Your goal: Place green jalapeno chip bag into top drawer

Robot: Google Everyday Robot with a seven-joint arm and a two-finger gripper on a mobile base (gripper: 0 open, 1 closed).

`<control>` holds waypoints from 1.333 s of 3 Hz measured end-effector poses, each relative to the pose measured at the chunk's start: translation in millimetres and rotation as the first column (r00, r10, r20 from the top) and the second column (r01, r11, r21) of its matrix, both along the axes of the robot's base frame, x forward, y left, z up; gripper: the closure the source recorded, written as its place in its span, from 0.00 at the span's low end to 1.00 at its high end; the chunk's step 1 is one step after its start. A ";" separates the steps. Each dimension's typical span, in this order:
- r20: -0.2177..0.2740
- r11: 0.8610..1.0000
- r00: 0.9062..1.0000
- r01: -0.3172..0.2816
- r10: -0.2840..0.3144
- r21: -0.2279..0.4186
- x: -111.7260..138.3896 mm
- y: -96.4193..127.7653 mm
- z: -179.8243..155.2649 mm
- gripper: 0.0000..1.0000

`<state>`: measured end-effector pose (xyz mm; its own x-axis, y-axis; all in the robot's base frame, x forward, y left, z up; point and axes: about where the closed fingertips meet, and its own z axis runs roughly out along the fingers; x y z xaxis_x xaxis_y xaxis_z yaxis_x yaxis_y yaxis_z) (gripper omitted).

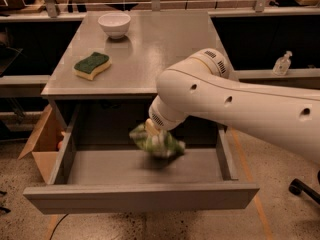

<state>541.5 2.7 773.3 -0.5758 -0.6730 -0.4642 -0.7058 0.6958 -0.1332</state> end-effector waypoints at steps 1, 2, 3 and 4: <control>0.003 1.000 1.000 0.000 0.000 0.000 -0.5 0.0 1.4 0.00; 0.003 1.000 1.000 0.000 0.000 0.000 -0.6 0.0 1.7 0.00; 0.025 0.999 0.999 0.037 -0.037 -0.005 -16.8 -14.3 14.5 0.00; 0.052 0.993 0.992 0.114 -0.115 0.016 -34.7 -51.2 36.1 0.00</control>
Offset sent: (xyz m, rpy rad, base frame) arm -0.0004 0.0000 0.0012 -0.0003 -0.0023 0.0003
